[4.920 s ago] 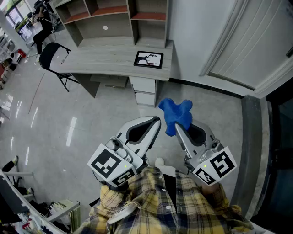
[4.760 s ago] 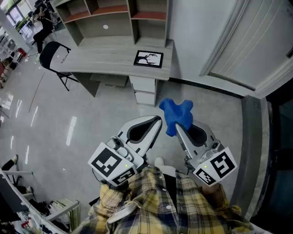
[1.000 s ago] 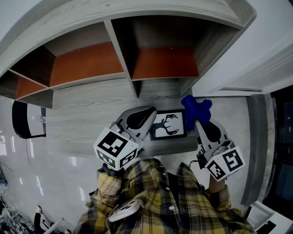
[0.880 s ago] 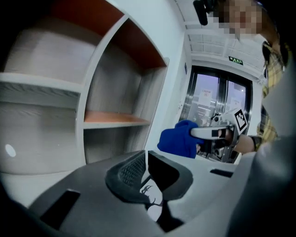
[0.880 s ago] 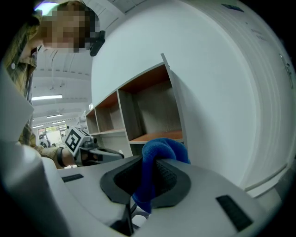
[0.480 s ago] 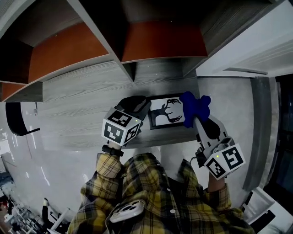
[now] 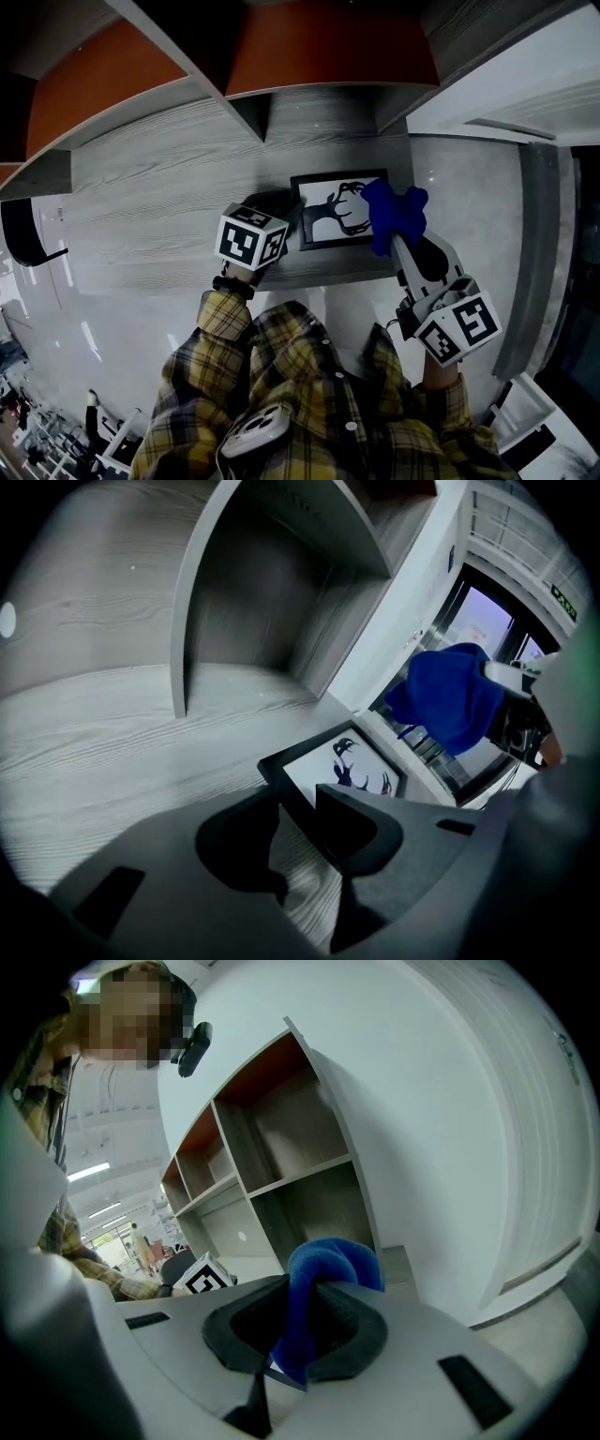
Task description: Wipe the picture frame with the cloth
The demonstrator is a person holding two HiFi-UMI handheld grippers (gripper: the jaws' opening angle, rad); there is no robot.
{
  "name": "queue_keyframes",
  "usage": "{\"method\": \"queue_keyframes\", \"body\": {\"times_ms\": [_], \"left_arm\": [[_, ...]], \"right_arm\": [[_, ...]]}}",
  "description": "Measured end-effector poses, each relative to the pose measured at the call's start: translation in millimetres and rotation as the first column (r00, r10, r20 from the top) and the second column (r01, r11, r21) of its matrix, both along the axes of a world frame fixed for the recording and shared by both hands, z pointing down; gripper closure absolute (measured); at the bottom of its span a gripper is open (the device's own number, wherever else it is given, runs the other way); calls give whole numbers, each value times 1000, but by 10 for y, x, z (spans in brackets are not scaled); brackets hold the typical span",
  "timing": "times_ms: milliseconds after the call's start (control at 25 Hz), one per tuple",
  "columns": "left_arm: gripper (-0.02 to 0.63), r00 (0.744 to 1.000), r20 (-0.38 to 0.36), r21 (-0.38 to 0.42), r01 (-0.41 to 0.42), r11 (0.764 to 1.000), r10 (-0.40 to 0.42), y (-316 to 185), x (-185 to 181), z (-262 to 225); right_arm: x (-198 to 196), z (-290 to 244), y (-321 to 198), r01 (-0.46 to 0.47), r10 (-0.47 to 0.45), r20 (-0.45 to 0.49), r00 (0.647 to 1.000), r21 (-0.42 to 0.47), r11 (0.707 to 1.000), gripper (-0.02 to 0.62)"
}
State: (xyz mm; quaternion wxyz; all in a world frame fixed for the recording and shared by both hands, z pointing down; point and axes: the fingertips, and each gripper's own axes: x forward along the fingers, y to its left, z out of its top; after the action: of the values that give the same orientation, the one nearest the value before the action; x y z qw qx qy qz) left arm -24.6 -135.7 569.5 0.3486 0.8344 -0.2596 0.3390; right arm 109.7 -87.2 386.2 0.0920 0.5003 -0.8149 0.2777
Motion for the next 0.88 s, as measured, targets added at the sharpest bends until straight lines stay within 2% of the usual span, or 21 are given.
{"method": "queue_keyframes", "body": {"times_ms": [120, 360, 560, 720, 800, 880], "left_arm": [[489, 1000, 13, -15, 11, 1000, -11, 24, 17, 76], [489, 996, -21, -92, 83, 992, -86, 15, 8, 115], [489, 995, -20, -95, 94, 991, -96, 15, 13, 113], [489, 994, -19, -105, 101, 989, -103, 15, 1, 124], [489, 994, -21, -108, 106, 989, -108, 20, 5, 131], [491, 993, -24, -111, 111, 988, -114, 23, 11, 134]], "right_arm": [[28, 55, 23, 1, -1, 3, 1000, -10, 1000, 543], [89, 127, -15, 3, -3, 5, 1000, -21, 1000, 542], [252, 112, -213, 17, -17, -51, 999, 3, 1000, 541], [347, 285, -451, 86, -85, -188, 979, -1, 996, 541], [374, 442, -585, 150, -148, -304, 941, -16, 988, 541], [385, 632, -719, 217, -214, -428, 878, -44, 975, 541]]}}
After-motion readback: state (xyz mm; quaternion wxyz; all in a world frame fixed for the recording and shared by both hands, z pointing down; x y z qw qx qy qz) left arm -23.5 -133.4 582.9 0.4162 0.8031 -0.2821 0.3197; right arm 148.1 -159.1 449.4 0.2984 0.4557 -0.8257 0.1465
